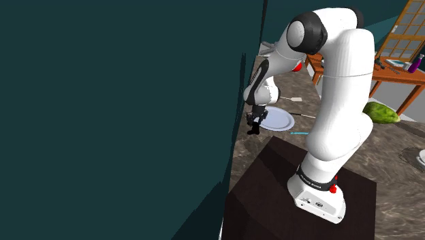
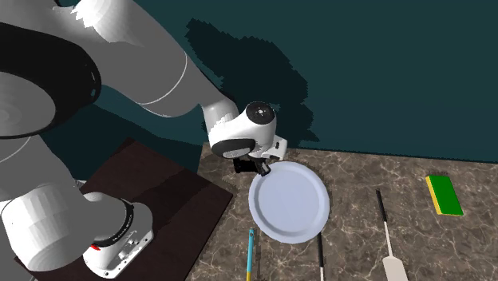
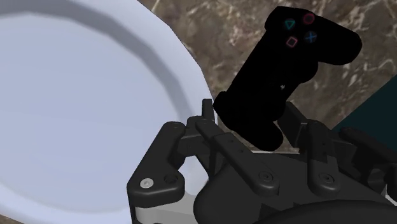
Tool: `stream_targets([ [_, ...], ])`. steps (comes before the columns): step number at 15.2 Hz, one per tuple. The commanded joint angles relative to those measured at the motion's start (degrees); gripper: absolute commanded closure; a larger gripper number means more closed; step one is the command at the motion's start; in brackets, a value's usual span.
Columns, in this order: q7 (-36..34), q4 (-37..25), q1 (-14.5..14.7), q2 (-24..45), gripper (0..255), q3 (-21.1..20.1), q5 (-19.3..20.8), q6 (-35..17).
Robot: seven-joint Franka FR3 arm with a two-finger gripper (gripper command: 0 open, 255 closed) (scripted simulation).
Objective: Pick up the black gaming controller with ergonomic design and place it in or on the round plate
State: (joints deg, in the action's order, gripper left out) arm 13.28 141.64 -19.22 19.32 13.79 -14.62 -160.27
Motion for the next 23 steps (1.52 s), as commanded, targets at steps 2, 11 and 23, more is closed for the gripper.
stream_targets([
  [2,0.00,0.01,0.00,0.00,255,0.00,0.00,0.00],
  [11,-1.37,0.51,1.08,-2.58,255,1.46,1.82,2.03],
  [23,-7.01,1.18,3.56,-12.61,255,5.34,9.55,10.81],
])
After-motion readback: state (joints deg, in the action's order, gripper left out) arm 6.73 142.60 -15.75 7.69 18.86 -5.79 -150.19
